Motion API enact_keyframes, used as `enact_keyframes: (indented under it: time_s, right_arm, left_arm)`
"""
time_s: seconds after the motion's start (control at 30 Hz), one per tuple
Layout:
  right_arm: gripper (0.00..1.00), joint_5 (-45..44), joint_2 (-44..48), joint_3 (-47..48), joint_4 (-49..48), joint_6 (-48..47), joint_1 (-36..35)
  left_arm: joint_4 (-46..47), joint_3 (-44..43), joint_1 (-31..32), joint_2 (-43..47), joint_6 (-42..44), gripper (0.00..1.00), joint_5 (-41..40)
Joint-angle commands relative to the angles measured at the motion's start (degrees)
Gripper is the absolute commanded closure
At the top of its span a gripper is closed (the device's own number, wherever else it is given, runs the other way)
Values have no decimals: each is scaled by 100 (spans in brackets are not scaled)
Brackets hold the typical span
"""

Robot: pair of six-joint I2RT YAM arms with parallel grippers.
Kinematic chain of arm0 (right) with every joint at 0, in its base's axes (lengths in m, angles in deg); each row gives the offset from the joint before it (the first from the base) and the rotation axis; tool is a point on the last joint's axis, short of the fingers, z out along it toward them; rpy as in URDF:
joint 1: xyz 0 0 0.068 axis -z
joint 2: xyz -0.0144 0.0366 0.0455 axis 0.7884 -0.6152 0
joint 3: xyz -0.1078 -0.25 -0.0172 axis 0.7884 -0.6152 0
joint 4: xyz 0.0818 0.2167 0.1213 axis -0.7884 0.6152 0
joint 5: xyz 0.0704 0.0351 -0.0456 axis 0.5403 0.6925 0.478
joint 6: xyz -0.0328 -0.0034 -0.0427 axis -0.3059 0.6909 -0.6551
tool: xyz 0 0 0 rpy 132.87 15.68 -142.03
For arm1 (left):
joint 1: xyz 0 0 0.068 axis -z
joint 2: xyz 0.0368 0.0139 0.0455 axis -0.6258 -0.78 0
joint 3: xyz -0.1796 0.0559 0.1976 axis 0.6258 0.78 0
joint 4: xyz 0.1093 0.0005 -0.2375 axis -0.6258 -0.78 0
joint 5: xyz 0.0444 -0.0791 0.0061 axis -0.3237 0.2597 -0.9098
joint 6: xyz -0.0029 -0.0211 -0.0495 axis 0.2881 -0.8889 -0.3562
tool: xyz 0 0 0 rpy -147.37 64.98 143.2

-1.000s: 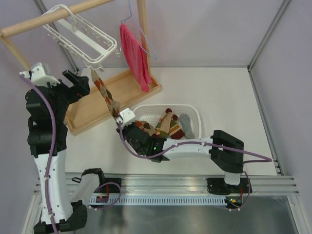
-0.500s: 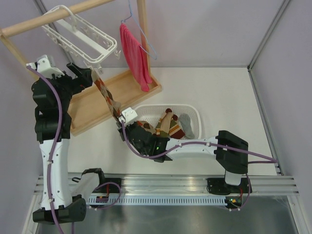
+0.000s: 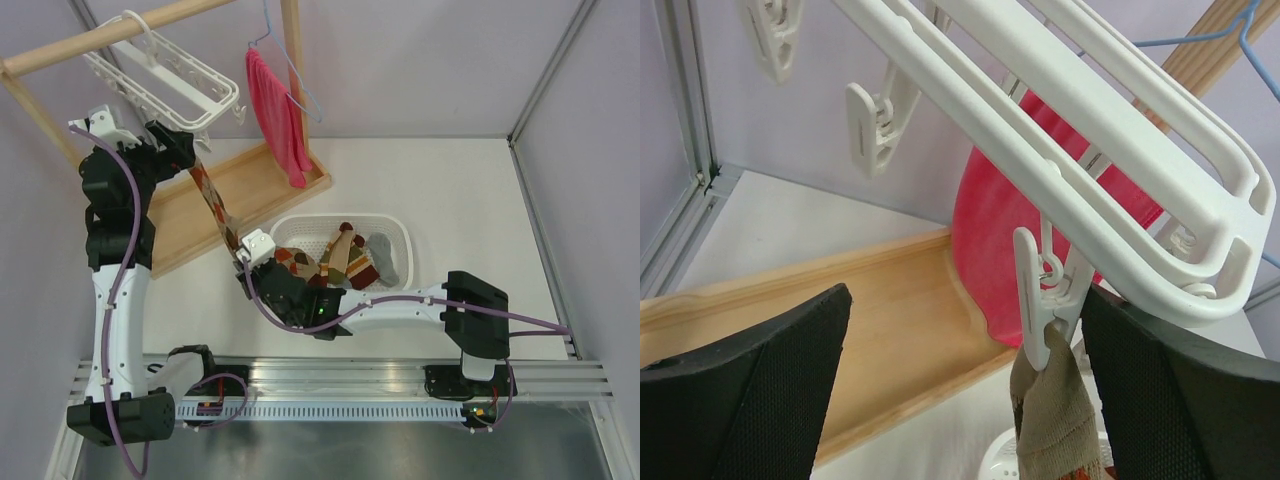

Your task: Remove the socks clipped to the hanger

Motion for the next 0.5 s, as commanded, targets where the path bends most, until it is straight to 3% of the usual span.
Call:
enact_keyframes:
  time_s: [0.0,0.2,0.47]
  right_arm:
    - [99,20,135,268,202,-71,-130]
    - [99,-33,91,365,282,-97,-200]
    - [99,-112,65,426,378,-168,-262]
  left_arm:
    - [656,105,4,-1,67,4,136]
    - [1069,254,4,25,58,10,145]
    - [1615,474,4,148,-223,32,390]
